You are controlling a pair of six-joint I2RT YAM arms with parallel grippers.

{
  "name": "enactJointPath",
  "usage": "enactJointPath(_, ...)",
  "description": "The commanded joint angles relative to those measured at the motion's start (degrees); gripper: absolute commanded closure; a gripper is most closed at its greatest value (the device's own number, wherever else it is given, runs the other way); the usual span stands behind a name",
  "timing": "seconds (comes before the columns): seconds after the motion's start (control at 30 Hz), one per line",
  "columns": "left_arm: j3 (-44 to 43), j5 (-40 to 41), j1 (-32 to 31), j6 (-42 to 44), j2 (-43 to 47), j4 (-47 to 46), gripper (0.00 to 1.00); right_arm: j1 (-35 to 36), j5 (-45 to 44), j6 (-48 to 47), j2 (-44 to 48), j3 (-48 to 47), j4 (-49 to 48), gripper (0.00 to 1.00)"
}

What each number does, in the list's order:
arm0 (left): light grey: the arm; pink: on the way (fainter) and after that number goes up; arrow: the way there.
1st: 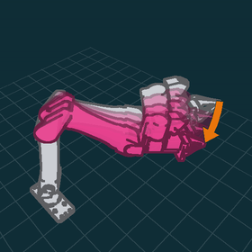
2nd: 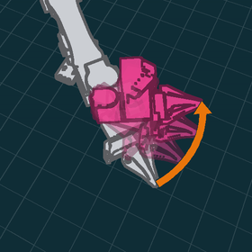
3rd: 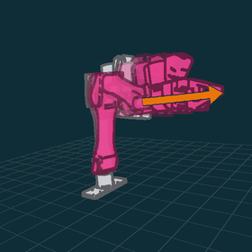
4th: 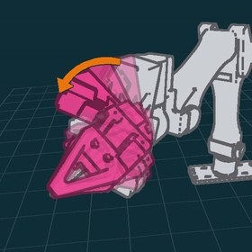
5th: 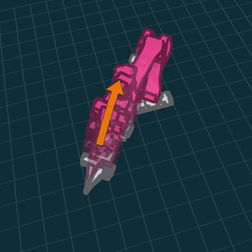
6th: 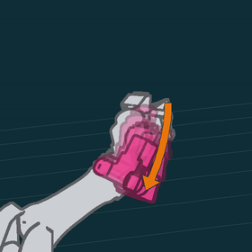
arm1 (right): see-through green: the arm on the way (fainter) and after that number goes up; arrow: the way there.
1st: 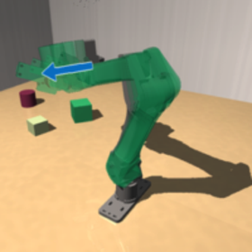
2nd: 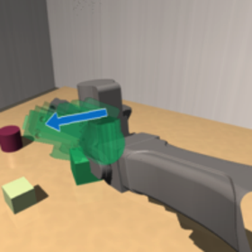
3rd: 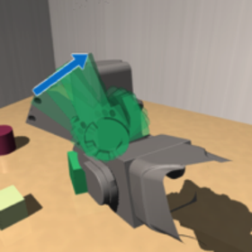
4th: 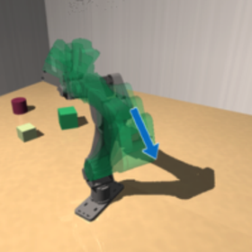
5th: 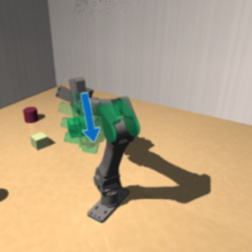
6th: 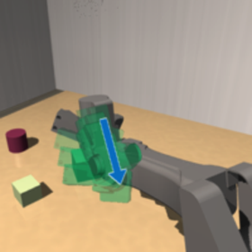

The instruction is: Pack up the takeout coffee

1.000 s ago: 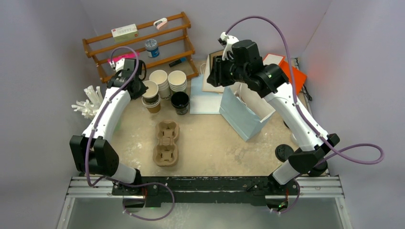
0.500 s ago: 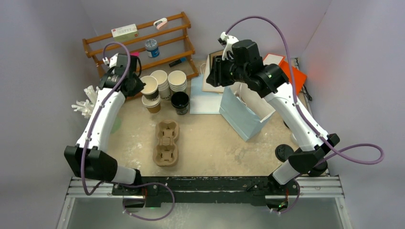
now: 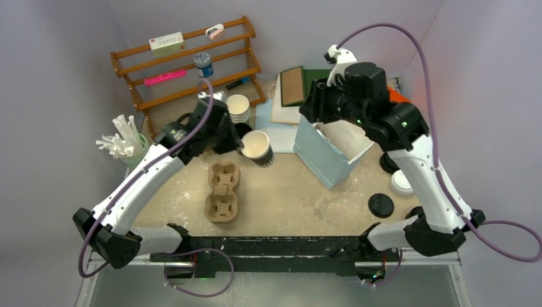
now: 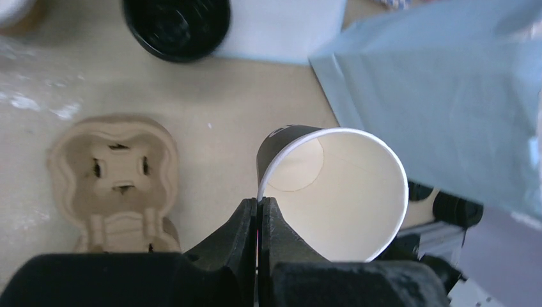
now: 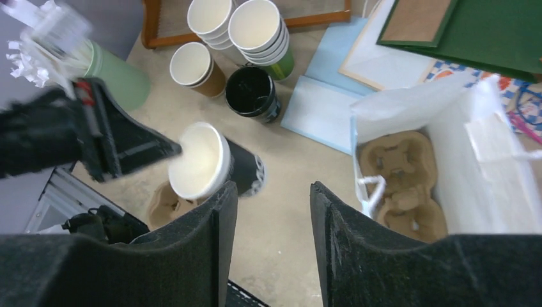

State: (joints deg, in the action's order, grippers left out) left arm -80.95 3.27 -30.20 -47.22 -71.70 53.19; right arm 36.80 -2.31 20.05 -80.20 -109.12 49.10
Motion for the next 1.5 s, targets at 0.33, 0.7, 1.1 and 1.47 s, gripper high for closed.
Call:
enactJointPath(0.33,9.95,-0.25,-20.87,4.67,-8.65,-21.82,1.0,0.21,-4.44,0.6,-2.54,-2.39,15.7,0.26)
enactJointPath(0.7,13.7,-2.95,-21.75,8.01,-11.66,-28.43,1.0,0.2,-9.55,2.65,-11.12,-11.11,10.83,1.0)
enactJointPath(1.1,8.51,9.49,-22.06,11.08,-9.79,-18.38,1.0,0.2,-9.03,1.29,-11.29,-11.45,6.85,0.84)
enactJointPath(1.47,10.78,7.55,-13.29,7.55,-4.82,-11.79,1.0,0.12,-7.68,-1.53,-8.6,-12.07,4.95,0.3)
